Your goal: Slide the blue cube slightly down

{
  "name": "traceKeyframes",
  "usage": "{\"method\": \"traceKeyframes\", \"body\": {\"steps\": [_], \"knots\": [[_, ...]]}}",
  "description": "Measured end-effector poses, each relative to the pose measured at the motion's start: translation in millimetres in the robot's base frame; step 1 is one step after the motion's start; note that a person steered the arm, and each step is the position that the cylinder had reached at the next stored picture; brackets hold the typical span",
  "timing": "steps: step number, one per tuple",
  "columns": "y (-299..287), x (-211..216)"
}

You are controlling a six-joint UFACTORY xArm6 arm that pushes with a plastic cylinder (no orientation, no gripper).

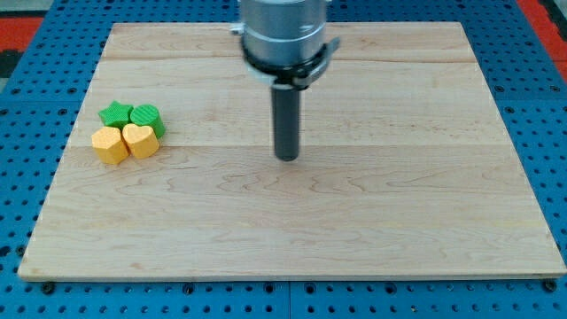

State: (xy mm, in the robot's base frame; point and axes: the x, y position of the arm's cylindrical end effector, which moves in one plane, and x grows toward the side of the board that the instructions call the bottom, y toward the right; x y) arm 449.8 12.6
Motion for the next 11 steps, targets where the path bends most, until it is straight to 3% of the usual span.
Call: {"method": "traceKeyframes", "body": {"steps": [2, 4, 6, 8, 9, 10, 11], "knots": [[-29, -88], [-177, -167], [-193, -257], [-165, -257], [-101, -257], [-53, -241], [-47, -184]]}}
